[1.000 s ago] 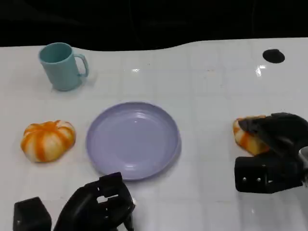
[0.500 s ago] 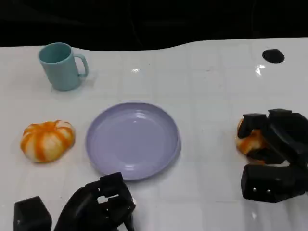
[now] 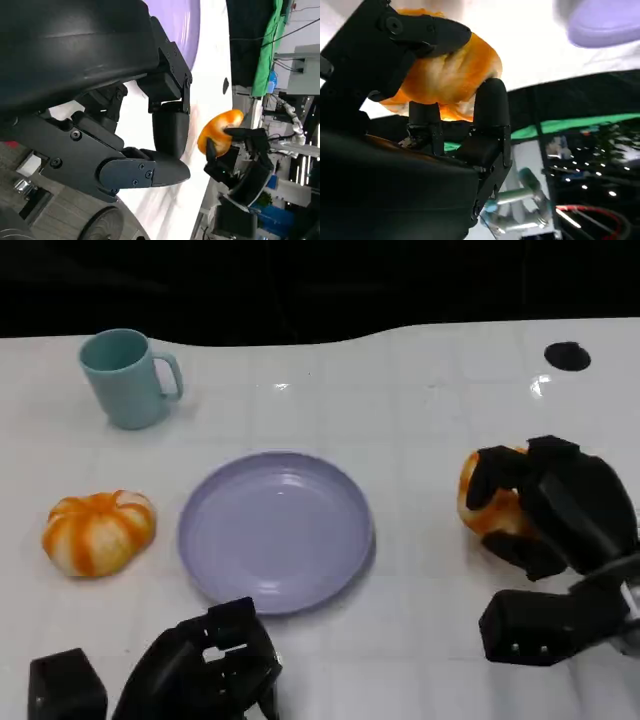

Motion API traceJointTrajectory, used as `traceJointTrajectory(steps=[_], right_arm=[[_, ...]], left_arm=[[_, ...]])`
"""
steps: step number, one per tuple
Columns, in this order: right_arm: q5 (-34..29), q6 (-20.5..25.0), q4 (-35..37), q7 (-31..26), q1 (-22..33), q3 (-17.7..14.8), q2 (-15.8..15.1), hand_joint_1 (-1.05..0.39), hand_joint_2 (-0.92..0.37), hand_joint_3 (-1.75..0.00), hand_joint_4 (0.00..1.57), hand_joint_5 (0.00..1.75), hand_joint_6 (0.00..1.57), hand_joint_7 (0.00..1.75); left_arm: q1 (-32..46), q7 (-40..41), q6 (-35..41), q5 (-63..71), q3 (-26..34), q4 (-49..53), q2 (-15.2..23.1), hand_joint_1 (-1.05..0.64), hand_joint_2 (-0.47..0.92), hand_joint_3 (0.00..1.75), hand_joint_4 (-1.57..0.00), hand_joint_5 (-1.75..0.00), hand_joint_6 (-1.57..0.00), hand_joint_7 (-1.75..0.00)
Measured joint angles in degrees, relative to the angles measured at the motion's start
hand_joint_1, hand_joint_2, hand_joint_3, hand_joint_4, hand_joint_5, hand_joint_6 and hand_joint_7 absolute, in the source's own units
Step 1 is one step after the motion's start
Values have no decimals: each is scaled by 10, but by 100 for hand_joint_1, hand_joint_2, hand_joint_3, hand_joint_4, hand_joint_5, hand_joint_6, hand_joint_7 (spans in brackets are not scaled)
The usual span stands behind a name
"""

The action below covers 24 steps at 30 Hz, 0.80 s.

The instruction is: Grasp the bread from the table and place it into the plate.

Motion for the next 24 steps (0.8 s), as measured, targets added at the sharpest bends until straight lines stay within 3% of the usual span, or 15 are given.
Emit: traceJointTrajectory(steps=[9, 17, 22, 24], right_arm=[[23, -18, -61, 41, 0, 1, 41, -12, -20, -146, 101, 175, 86, 159], [25, -14, -67, 76, -5, 9, 91, -9, -19, -147, 101, 175, 88, 153], [23, -9, -72, 89, -13, 16, 115, -7, -21, -138, 99, 175, 79, 171], [23, -9, -72, 89, -14, 20, 125, -9, -22, -137, 100, 175, 78, 170]], left_arm=[[1, 0, 1, 0, 1, -4, 1, -60, 70, 59, -78, -175, -76, -142], [1, 0, 4, 0, 1, -4, 2, -58, 70, 60, -79, -175, -76, -142], [2, 0, 3, 1, 0, -4, 4, -58, 69, 62, -79, -175, -77, -143], [4, 0, 3, 1, 0, -6, 5, -59, 68, 62, -79, -175, -77, -142]])
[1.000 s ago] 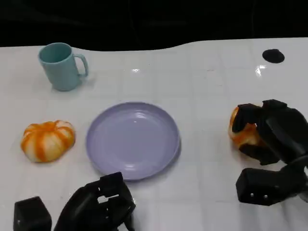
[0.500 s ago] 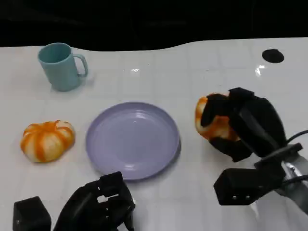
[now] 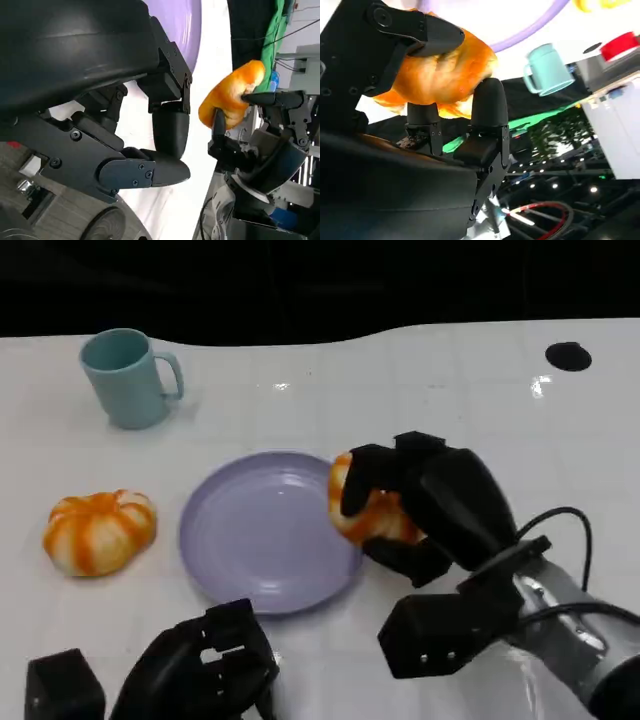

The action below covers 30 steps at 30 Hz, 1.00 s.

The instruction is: Grasp the bread from the table and place it into the plate.

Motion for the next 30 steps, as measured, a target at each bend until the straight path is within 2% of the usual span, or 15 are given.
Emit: traceJointTrajectory(steps=[11, 13, 15, 16, 17, 19, 21, 22, 24, 25, 27, 30], right_arm=[[0, 4, 60, -13, -41, 12, 72, -6, -24, -142, 99, 175, 76, 174], [0, 4, 72, -16, -47, 14, 81, -7, -27, -136, 94, 167, 88, 131], [0, 4, 77, -14, -50, 16, 87, -12, -37, -105, 89, 149, 92, 85], [0, 4, 77, -11, -51, 16, 88, -14, -40, -94, 86, 142, 93, 67], [1, 4, 77, -7, -52, 17, 89, -16, -42, -88, 79, 129, 91, 52], [2, 7, 76, 6, -53, 17, 89, -22, -46, -83, 62, 92, 81, 25], [4, 14, 74, 35, -54, 18, 87, -28, -51, -74, 46, 67, 67, 9], [6, 16, 72, 55, -54, 19, 84, -32, -60, -59, 36, 55, 58, 4], [14, 20, 65, 98, -54, 22, 78, -38, -77, -31, 24, 50, 47, 2], [19, 21, 60, 117, -54, 23, 75, -46, -86, -18, 11, 49, 37, 1], [29, 27, 45, 157, -53, 25, 69, -53, -91, -12, 2, 47, 30, 0], [39, 38, 19, 201, -50, 27, 60, -57, -92, -13, 0, 44, 27, 0]], left_arm=[[4, 0, 1, 0, -3, -3, 0, -59, 66, 65, -80, -175, -77, -143], [4, 0, 2, 0, -4, -4, 0, -60, 66, 66, -80, -175, -76, -144], [4, 1, 2, 4, -5, -5, 0, -61, 66, 66, -80, -175, -76, -145], [4, 1, 3, 6, -6, -6, 0, -61, 66, 67, -80, -175, -76, -145], [4, 2, 3, 6, -7, -6, 0, -62, 66, 67, -80, -175, -76, -145], [4, 5, 3, 6, -7, -8, 0, -62, 65, 67, -80, -175, -75, -145], [4, 5, 3, 6, -7, -9, 0, -61, 65, 68, -80, -175, -75, -146], [4, 5, 3, 6, -7, -9, 0, -60, 65, 68, -80, -175, -75, -146], [4, 5, 3, 6, -7, -9, 0, -59, 64, 69, -80, -175, -75, -146], [4, 5, 3, 6, -7, -9, 0, -59, 64, 69, -80, -175, -75, -146], [4, 5, 3, 6, -7, -9, 0, -60, 64, 70, -80, -175, -75, -146], [4, 5, 3, 6, -7, -9, 0, -61, 64, 71, -80, -175, -75, -146]])
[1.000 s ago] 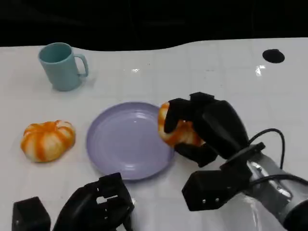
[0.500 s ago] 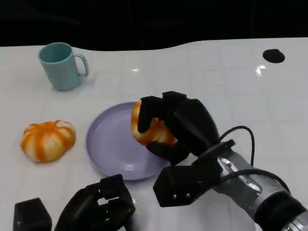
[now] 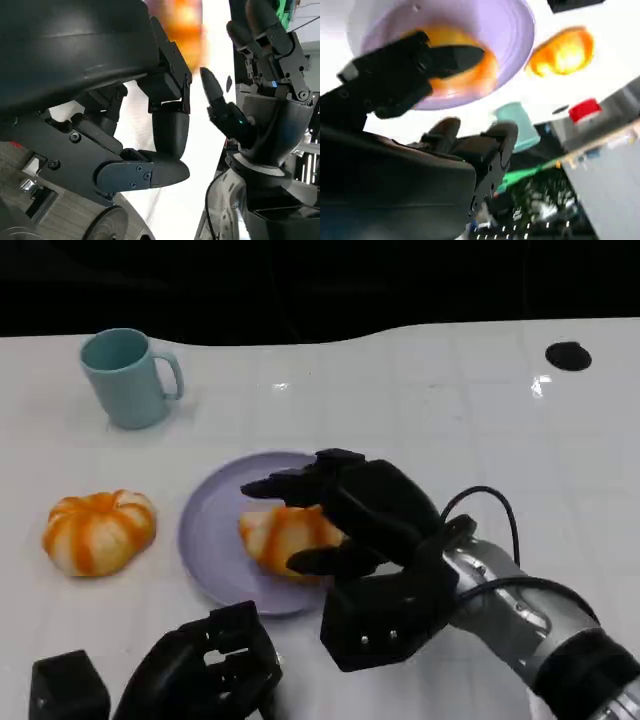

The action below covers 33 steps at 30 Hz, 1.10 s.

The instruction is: Grasp the bread from the table and place it into the plate.

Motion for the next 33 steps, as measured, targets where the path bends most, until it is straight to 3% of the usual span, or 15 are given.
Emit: traceJointTrajectory(steps=[10, 18, 24, 30, 31, 32, 33], right_arm=[[11, 27, -61, 51, 29, 0, -25, -58, -92, -14, 1, 40, 25, 1], [28, 7, -90, 43, 58, -17, -51, -55, -92, -12, 9, 49, 32, 4], [29, -32, -107, -3, 95, -38, -73, -45, -92, -8, 24, 62, 48, 10], [32, -99, -113, -82, 137, -74, -89, -15, -89, -9, 55, 93, 83, 26], [32, -113, -112, -97, 144, -81, -92, -14, -87, -16, 60, 101, 88, 30], [32, -126, -112, -108, 149, -87, -96, -13, -70, -54, 66, 111, 92, 40], [32, -140, -112, -120, 153, -93, -101, -13, -60, -77, 69, 115, 92, 46]], left_arm=[[0, 0, -1, 0, 0, 0, 0, -60, 63, 73, -80, -175, -75, -146], [0, 0, -2, 0, 0, 0, 0, -60, 62, 74, -79, -175, -74, -146], [-1, 0, -2, 0, -1, 2, -1, -58, 62, 72, -81, -175, -76, -143], [-1, 0, -2, -1, 0, 4, -1, -59, 63, 71, -80, -175, -76, -143], [-1, 0, -2, -1, 0, 4, -1, -58, 63, 71, -80, -175, -76, -143], [-1, 0, -2, -1, 0, 4, -1, -58, 63, 71, -81, -175, -76, -143], [-1, 0, -2, -1, 0, 4, -1, -58, 63, 72, -81, -175, -76, -143]])
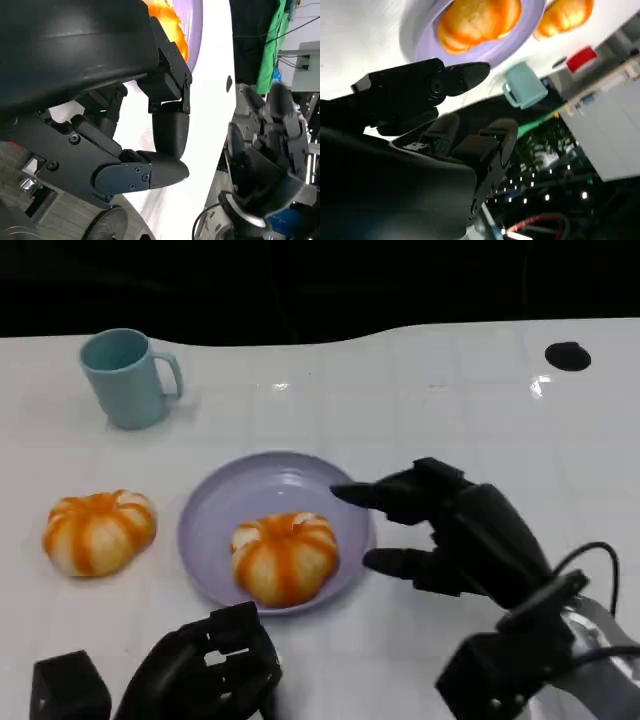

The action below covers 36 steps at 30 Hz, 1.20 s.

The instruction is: Grasp the bread from the table and place it into the plate.

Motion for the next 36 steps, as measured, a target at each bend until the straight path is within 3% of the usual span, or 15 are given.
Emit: traceJointTrajectory(steps=[1, 5, 10, 13, 19, 29, 36], right_arm=[[0, -13, 0, -11, 4, -7, -4, -12, -56, -88, 72, 125, 92, 54], [2, -44, 0, -32, 20, -28, -23, -11, -54, -99, 82, 153, 86, 94], [25, -62, -5, -21, 46, -53, -47, -14, -39, -127, 90, 166, 89, 115], [30, -64, -19, -12, 69, -64, -64, -14, -37, -128, 91, 174, 90, 117], [33, -60, -53, -7, 118, -87, -75, -17, -35, -132, 93, 175, 79, 154], [28, 16, -144, 20, 198, -102, -73, -25, -35, -128, 89, 175, 81, 143], [19, 27, -151, 23, 215, -97, -61, -26, -35, -127, 89, 175, 79, 144]], left_arm=[[0, 0, 0, 0, 0, 0, 0, -58, 63, 72, -81, -175, -76, -143], [-1, -1, 0, -1, 0, 4, 0, -58, 64, 71, -80, -175, -75, -144], [-2, -1, 0, -1, 1, 4, -1, -57, 64, 71, -80, -175, -76, -145], [-2, -1, 0, -1, 1, 4, -1, -58, 65, 71, -79, -175, -74, -145], [-6, -5, -3, -1, 1, 7, -1, -58, 65, 70, -79, -175, -74, -145], [-7, -5, -4, -1, 1, 8, -1, -58, 66, 67, -79, -175, -75, -144], [-7, -5, -2, -2, 3, 8, -1, -58, 66, 67, -79, -175, -76, -143]])
